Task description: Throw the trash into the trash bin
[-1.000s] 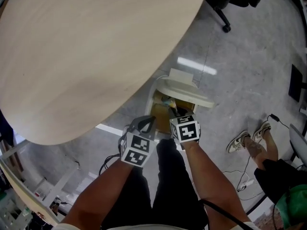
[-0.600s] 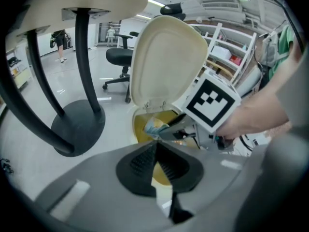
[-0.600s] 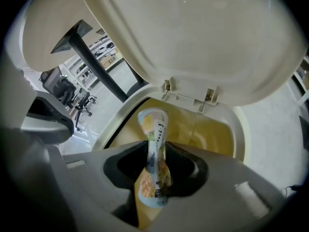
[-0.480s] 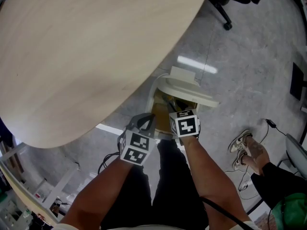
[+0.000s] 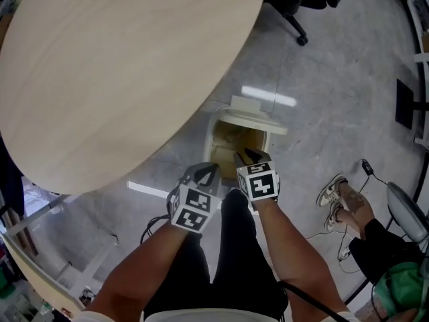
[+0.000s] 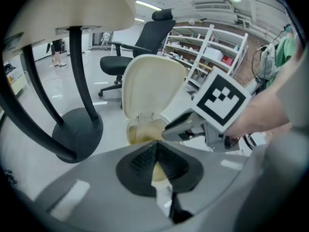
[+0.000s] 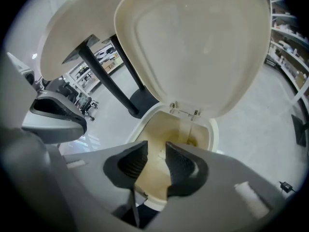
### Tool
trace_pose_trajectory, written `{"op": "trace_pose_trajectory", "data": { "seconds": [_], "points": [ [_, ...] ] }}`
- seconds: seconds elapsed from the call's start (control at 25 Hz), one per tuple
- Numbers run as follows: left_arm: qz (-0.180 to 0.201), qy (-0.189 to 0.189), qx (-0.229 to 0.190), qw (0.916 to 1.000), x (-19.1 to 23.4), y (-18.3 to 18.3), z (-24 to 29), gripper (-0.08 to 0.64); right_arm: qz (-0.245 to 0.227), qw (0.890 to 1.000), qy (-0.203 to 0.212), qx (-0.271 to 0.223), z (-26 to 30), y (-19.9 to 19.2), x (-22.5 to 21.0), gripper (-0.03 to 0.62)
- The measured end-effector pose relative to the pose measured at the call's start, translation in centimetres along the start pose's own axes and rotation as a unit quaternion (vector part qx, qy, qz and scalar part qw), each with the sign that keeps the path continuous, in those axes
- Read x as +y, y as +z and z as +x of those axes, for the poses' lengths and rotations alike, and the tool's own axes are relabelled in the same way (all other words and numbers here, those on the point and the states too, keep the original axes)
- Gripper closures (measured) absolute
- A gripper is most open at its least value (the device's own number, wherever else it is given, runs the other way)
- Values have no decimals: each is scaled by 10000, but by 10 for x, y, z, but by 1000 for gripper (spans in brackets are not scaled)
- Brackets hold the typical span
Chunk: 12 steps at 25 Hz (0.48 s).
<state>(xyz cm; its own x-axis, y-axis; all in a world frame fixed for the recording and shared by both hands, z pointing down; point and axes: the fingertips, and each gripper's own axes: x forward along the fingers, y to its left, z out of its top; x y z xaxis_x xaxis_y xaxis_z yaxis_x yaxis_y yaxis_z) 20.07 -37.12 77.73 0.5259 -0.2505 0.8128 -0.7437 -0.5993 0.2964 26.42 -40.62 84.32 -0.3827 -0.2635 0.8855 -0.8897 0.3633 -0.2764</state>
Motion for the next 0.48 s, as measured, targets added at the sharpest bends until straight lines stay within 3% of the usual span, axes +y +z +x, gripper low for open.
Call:
{"op": "trace_pose_trajectory", "data": {
  "seconds": [0.2,0.48],
  "points": [
    [280,-107,-208,9993,-13,17,-27,552,355,9985,22,-412,-37,16,12,505],
    [720,-215,-443,9962,-31,37,-76,552,160,9952,1,-970,-106,46,35,588]
  ]
}}
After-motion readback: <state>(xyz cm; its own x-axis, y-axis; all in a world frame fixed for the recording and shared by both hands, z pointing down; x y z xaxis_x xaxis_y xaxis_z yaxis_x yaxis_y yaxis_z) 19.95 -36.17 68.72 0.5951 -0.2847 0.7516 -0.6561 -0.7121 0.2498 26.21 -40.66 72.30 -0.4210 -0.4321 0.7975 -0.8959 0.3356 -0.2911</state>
